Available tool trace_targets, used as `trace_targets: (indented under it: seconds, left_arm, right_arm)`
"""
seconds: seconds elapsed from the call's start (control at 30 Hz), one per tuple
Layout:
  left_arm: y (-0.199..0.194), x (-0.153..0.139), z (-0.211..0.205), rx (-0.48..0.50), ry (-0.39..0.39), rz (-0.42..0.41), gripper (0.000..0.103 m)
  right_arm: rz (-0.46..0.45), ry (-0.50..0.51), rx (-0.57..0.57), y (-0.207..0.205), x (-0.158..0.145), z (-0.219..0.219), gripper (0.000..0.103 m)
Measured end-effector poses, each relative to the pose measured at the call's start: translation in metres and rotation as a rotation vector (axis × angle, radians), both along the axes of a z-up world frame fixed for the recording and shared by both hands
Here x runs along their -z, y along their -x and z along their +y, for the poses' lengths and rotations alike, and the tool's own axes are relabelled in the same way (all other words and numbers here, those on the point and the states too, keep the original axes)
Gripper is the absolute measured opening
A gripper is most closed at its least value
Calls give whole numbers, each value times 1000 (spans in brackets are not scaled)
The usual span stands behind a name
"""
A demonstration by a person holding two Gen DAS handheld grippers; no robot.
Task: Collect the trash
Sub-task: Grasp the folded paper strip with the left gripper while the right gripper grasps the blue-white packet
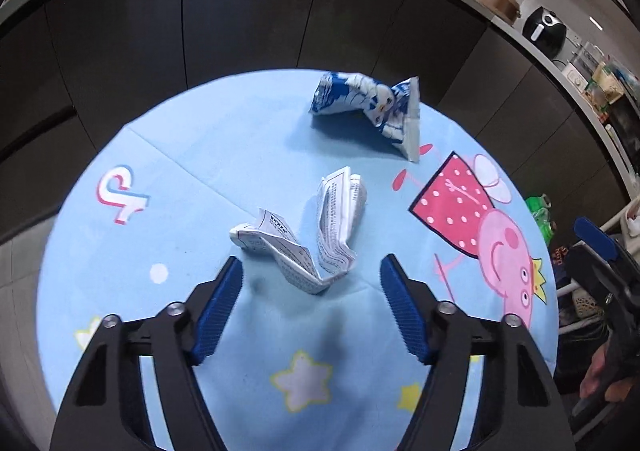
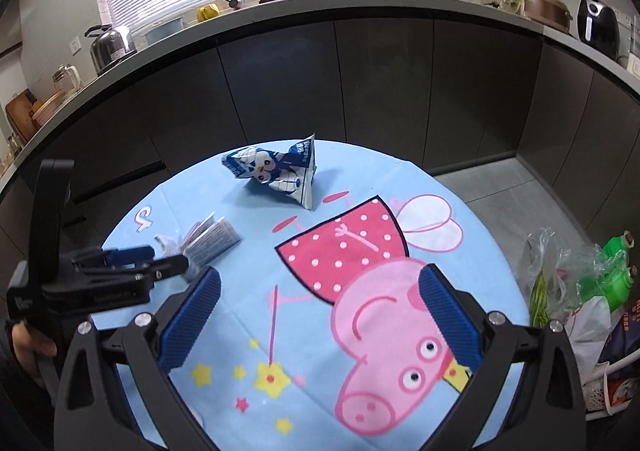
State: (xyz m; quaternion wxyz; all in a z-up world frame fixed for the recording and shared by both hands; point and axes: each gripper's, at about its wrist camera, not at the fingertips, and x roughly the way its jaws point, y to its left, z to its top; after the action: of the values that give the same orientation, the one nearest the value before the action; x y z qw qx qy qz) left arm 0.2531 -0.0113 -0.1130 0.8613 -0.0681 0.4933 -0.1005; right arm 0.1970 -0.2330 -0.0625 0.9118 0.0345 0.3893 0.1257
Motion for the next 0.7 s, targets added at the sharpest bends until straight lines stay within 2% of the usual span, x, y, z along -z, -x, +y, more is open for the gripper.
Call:
trace_targets:
  seconds: [0.07,0.13,0.2,0.23,0.3,0.5,0.63,0.7]
  left_arm:
    - [-7,8,1,-8,9,24,52]
    - [-11,15,5,-13,43,49,37]
    - [-11,16,7,-6,63,48,18]
    - [-10,15,8,2,68,44,14]
    - [-6,12,11,4,61,30,11]
    - [3,0,36,-42,78,-5,10]
    - [6,-6,51,-75,106,-5,10]
    - [7,-7,55,-84,119,1,10]
  right_arm:
    - [24,-41,3,-17,5,1,99]
    - [44,-71,-4,-33,8,6,98]
    - [41,-91,-40,-48,10,16,98]
    - [32,-89,-70,-56,11,24,98]
    - [5,-74,-139,-71,12,37,98]
    - [-67,28,-340,-107,13,72,99]
    - [-103,50,-427,-124,10,88,98]
    - [-92,87,-461,-134,14,97,96]
